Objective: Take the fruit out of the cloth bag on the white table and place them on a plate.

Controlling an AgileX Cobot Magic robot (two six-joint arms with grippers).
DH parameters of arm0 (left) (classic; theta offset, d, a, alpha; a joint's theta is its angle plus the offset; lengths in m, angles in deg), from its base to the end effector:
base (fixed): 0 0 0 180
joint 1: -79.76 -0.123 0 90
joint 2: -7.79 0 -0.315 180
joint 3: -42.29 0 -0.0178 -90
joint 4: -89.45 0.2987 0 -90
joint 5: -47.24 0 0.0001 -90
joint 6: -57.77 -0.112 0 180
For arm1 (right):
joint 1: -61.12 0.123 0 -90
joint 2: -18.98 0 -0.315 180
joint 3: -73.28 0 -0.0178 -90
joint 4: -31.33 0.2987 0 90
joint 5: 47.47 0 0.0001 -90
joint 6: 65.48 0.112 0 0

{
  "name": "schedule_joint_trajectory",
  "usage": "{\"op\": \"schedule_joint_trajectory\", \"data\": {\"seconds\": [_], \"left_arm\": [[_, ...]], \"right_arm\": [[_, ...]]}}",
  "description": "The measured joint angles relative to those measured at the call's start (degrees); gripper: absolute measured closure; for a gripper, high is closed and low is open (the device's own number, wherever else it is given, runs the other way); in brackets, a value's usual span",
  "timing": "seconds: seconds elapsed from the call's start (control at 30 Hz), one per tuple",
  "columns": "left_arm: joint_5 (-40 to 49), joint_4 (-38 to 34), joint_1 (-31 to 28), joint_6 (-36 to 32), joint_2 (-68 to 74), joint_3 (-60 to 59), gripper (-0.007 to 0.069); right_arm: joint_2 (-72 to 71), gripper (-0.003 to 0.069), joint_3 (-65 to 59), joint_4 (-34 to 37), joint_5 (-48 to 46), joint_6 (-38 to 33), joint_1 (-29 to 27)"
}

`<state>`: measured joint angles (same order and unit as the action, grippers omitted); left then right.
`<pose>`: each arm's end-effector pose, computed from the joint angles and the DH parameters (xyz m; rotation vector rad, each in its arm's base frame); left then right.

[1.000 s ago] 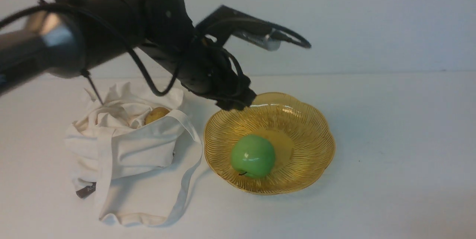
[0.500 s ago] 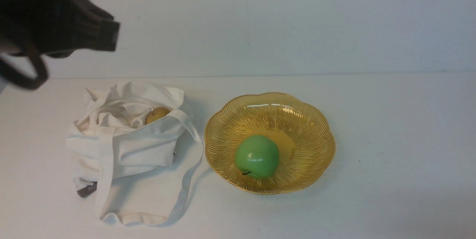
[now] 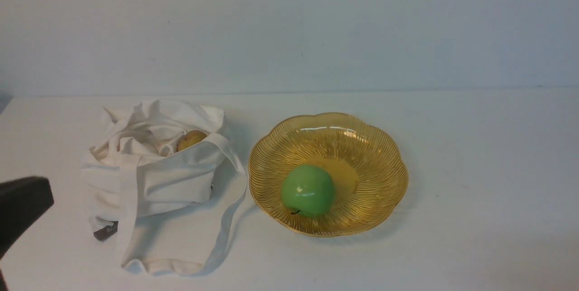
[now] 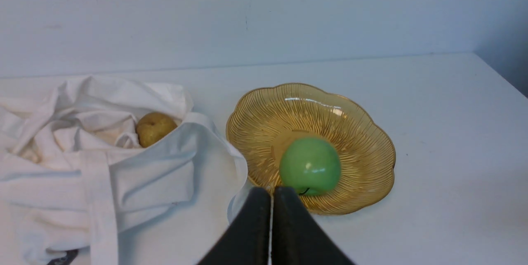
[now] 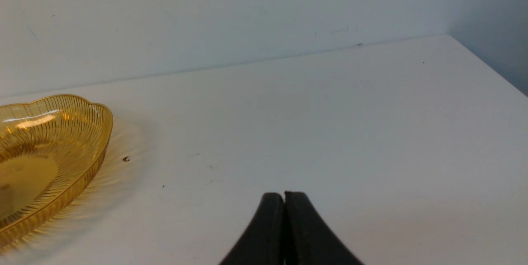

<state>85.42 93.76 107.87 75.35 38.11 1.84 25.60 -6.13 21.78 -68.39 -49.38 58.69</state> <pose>0.0996 -0.0473 0.3609 0.2016 1.9154 -0.4550 0.0906 -0.0105 0.1656 0.1966 1.8511 0.0021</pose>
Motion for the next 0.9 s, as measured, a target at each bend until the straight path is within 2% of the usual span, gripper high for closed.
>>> {"op": "schedule_joint_trajectory", "data": {"seconds": [0.23, 0.5, 0.63, 0.73, 0.8, 0.9], "left_arm": [[1.8, 0.6, 0.0, 0.3, -5.7, -3.1, 0.0632], [1.8, 5.3, 0.0, 0.2, -6.7, -3.2, 0.0632], [0.8, 4.9, -0.3, -1.9, -8.0, -3.8, 0.0632], [-0.7, 1.8, -3.5, -8.1, -10.8, -6.6, 0.0632], [-3.6, -2.7, -9.3, -16.8, -14.5, -11.6, 0.0632], [-7.6, -6.4, -14.9, -23.1, -18.1, -17.2, 0.0632]], "right_arm": [[0.0, 0.0674, 0.0, 0.0, 0.0, 0.0, 0.0], [0.0, 0.0674, 0.0, 0.0, 0.0, 0.0, 0.0], [0.0, 0.0674, 0.0, 0.0, 0.0, 0.1, 0.0], [0.0, 0.0674, 0.0, 0.0, 0.0, 0.1, 0.0], [0.0, 0.0674, 0.0, 0.0, 0.0, 0.2, 0.0], [0.0, 0.0674, 0.0, 0.0, 0.0, 0.2, 0.0]]}}
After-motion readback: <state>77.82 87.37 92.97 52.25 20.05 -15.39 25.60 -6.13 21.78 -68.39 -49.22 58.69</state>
